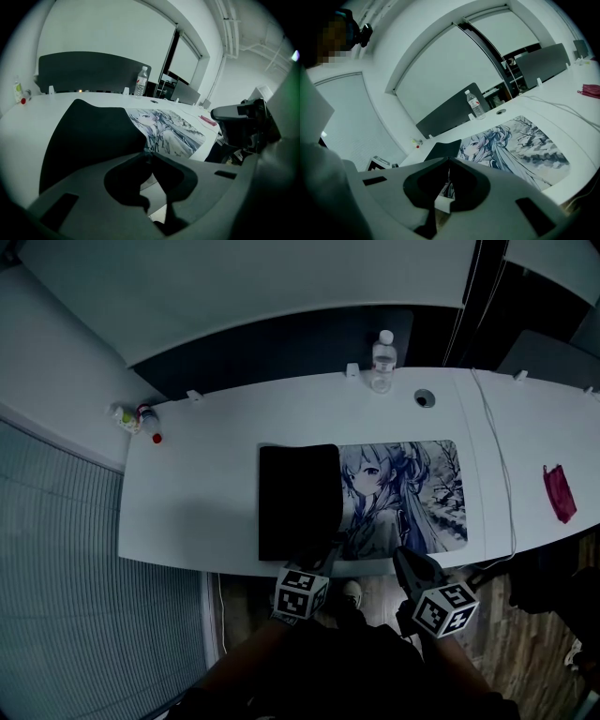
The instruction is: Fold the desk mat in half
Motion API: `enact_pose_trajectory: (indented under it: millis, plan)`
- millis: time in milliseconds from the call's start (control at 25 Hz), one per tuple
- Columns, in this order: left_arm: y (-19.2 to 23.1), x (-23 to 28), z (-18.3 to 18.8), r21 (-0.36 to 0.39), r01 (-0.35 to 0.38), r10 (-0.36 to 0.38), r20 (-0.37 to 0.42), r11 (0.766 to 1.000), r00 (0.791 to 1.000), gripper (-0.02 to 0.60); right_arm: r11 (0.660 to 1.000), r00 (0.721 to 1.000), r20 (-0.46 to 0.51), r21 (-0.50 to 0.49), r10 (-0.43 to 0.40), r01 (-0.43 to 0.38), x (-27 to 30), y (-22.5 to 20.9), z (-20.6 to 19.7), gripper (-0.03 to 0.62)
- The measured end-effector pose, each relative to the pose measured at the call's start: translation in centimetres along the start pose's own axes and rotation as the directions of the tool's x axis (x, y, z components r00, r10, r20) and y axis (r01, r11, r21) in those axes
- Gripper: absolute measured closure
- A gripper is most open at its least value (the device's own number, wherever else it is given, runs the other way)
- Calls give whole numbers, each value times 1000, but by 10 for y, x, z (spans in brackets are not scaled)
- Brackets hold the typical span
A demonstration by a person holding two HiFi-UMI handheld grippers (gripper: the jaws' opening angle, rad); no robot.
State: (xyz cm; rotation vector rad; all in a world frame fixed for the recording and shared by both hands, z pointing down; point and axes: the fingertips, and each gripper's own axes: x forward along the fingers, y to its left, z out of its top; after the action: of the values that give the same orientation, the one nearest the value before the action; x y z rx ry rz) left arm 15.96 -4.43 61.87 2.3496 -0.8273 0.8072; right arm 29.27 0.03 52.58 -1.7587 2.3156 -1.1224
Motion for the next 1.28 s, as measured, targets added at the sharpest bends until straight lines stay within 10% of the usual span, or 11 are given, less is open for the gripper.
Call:
enact_pose_trajectory:
  millis: [680,1280]
  plan:
    - [25,-97,14,-79,3,9,146,997,989,575,989,993,-49,-92,109,-113,41,74,-8,569]
    - [60,-194,14,6,145,-143,216,989,966,575,997,1000,21,-82,9,-7,38,165,-52,569]
